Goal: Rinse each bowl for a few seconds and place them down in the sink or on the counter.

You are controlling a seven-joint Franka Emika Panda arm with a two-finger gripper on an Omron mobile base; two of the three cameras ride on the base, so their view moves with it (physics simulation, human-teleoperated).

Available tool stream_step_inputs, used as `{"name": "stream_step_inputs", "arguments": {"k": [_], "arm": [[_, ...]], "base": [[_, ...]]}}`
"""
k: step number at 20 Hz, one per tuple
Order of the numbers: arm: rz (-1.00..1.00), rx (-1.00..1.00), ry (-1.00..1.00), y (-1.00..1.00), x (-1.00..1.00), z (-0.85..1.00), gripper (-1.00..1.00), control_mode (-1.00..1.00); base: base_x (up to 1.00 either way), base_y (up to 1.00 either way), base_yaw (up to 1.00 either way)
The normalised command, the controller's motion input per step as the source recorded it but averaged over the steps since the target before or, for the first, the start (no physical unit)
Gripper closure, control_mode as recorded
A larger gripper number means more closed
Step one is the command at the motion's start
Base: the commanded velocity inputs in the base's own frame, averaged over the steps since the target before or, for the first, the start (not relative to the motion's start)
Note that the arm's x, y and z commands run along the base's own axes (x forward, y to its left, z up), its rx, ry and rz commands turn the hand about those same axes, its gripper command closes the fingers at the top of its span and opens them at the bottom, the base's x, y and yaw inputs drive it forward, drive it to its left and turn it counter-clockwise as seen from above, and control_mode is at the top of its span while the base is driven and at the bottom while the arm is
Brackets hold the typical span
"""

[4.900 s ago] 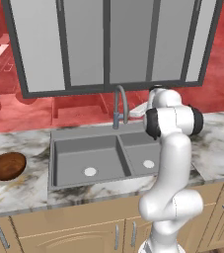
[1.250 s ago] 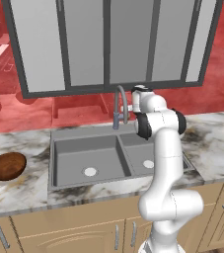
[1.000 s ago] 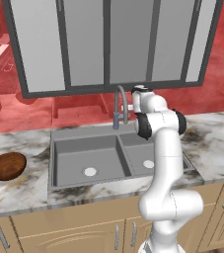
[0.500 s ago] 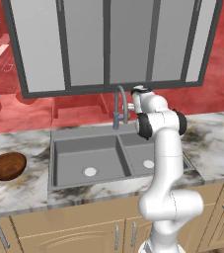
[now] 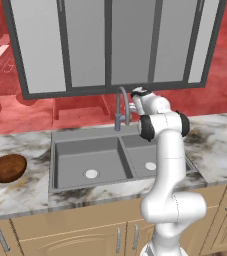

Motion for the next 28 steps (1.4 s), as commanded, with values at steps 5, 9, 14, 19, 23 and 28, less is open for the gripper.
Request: {"name": "stream_step_inputs", "arguments": {"k": [5,9,14,19,23,28], "arm": [[-0.05,0.01,0.12,-0.37,-0.27,-0.36,1.0,-1.0],[-0.05,0.0,0.13,-0.28,-0.32,-0.44,1.0,-1.0],[-0.05,0.0,0.12,-0.28,-0.35,-0.46,1.0,-1.0],[-0.04,0.0,0.1,-0.32,-0.38,-0.43,1.0,-1.0],[-0.03,0.01,0.11,-0.37,-0.37,-0.38,1.0,-1.0],[-0.04,0.04,0.06,-0.47,-0.25,-0.09,1.0,-1.0]], "base": [[0.0,0.0,0.0],[0.0,0.0,0.0],[0.0,0.0,0.0],[0.0,0.0,0.0],[0.0,0.0,0.0],[0.0,0.0,0.0]]}}
